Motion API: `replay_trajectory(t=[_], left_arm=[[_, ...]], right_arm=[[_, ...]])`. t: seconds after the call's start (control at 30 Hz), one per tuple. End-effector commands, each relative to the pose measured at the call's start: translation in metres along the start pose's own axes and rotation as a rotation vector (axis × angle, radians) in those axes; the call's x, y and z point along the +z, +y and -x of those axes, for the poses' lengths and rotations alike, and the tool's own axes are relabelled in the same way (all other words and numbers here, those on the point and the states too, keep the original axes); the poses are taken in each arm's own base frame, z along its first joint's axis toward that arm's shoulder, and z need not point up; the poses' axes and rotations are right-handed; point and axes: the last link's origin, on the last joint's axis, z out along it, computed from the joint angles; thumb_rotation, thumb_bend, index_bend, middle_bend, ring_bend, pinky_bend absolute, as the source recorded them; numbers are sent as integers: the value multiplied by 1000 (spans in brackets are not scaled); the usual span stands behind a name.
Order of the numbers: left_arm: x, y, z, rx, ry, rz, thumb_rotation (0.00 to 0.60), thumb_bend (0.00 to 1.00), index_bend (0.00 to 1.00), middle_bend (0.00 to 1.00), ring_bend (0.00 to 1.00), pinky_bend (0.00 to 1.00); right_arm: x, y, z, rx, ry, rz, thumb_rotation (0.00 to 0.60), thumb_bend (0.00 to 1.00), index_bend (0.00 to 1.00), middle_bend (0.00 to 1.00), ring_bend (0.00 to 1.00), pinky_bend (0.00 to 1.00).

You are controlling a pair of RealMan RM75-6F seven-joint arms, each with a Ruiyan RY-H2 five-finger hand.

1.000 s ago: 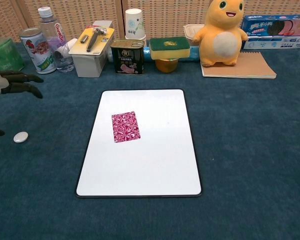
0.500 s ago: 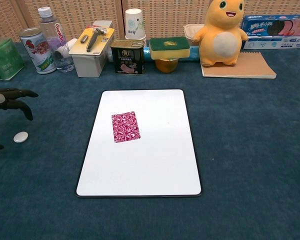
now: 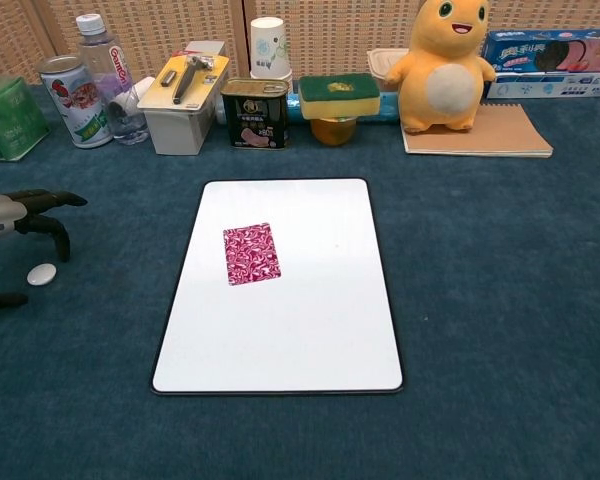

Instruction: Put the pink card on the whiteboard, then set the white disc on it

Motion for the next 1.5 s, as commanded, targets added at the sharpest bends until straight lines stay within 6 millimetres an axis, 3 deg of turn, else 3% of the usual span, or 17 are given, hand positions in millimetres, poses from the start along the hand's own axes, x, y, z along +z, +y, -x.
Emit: replay_trajectory(t=[0.03,0.3,0.57,0.63,0.73,0.8,1.13,1.5], left_arm=[[0,0,0,3,5,-2,600,232,378,0,0,256],[2,0,1,7,4,-10,600,281,499,0,0,256],[2,4,-8,1,42,-1,600,284,512,0,0,255],[3,9,-16,-3,63,21,600,283,513,0,0,177],[5,20,-30,5,113,63,600,280,512,0,0,31],[7,29,-37,14,133,92,600,280,512,0,0,7],[41,85,-73,20,151,195,600,281,513,0,0,0],[73,129,-79,19,108,210,600,282,512,0,0,0]], right_arm=[[0,0,0,0,0,1,600,1,119,0,0,0],[0,0,0,2,-2,-2,600,1,118,0,0,0],[0,0,0,2,-3,-4,600,1,118,0,0,0],[0,-1,0,2,-3,-4,600,1,119,0,0,0],[0,-1,1,2,-5,-4,600,1,119,0,0,0],[0,-1,1,3,-5,-5,600,1,119,0,0,0],[1,0,-2,12,0,-3,600,1,119,0,0,0],[1,2,-3,20,-7,-3,600,1,118,0,0,0]])
